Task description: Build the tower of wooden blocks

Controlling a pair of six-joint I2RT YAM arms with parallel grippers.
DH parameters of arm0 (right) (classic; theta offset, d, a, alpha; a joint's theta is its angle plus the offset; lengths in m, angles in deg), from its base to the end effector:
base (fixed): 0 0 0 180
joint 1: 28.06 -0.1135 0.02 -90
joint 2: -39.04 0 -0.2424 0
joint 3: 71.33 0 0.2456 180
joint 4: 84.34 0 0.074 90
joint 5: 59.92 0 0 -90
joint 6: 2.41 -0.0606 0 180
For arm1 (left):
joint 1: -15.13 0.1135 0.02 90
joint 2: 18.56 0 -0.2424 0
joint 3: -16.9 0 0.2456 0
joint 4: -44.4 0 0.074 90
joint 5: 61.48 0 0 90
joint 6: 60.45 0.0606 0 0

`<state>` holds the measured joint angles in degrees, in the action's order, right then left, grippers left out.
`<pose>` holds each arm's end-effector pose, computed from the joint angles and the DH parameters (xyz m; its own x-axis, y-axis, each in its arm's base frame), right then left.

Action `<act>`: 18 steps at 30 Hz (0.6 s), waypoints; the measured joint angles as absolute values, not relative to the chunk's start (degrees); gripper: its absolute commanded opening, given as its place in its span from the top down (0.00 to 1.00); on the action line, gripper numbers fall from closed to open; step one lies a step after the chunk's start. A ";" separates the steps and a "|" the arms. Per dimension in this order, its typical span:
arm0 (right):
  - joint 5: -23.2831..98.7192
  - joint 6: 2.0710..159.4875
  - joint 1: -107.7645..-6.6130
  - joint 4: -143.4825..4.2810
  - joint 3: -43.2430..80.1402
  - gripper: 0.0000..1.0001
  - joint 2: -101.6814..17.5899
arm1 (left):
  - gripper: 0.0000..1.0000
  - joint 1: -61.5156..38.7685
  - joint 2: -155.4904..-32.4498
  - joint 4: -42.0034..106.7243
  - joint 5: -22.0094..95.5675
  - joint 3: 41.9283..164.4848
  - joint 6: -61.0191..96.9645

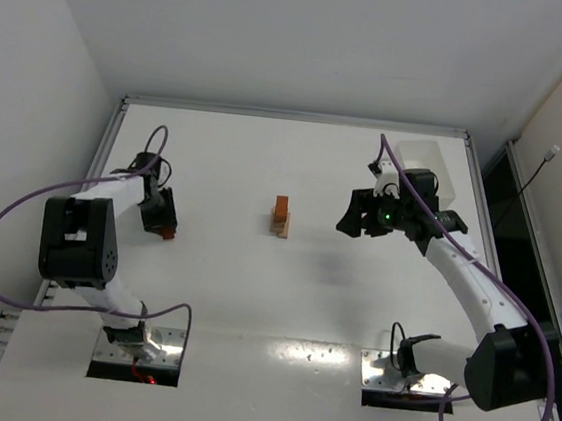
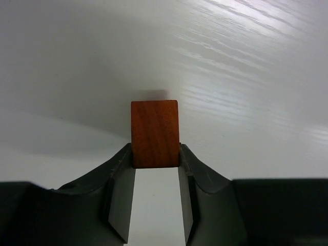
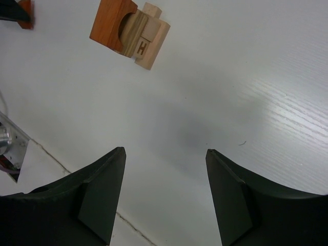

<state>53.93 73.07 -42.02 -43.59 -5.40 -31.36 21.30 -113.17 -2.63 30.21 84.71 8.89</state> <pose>0.2607 0.0901 0.2308 -0.7915 0.0395 -0.6099 -0.3085 0.8357 0.4544 0.2947 0.0301 0.1151 -0.8584 -0.4475 -0.2506 -0.4298 0.8943 -0.1248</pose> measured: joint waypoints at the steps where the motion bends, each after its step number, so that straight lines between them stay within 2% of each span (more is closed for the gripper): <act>1: 53.78 73.14 -42.02 -43.59 -5.40 0.39 -31.36 | 1.00 20.67 -112.08 -3.09 30.17 84.71 9.52; 5: 52.69 73.51 -42.02 -44.33 -6.12 0.39 -31.22 | 1.00 15.18 -104.65 -5.42 30.50 86.59 12.14; 9: 51.75 73.94 -41.65 -44.02 -7.23 0.39 -30.85 | 1.00 7.18 -98.59 -7.41 31.68 93.84 13.65; 13: 50.98 74.16 -40.92 -43.98 -7.60 0.39 -29.80 | 1.00 1.43 -97.11 -8.07 32.38 100.86 12.86; 18: 50.57 74.21 -40.20 -43.96 -7.89 0.39 -28.49 | 1.00 -5.36 -97.09 -8.77 30.58 102.24 7.79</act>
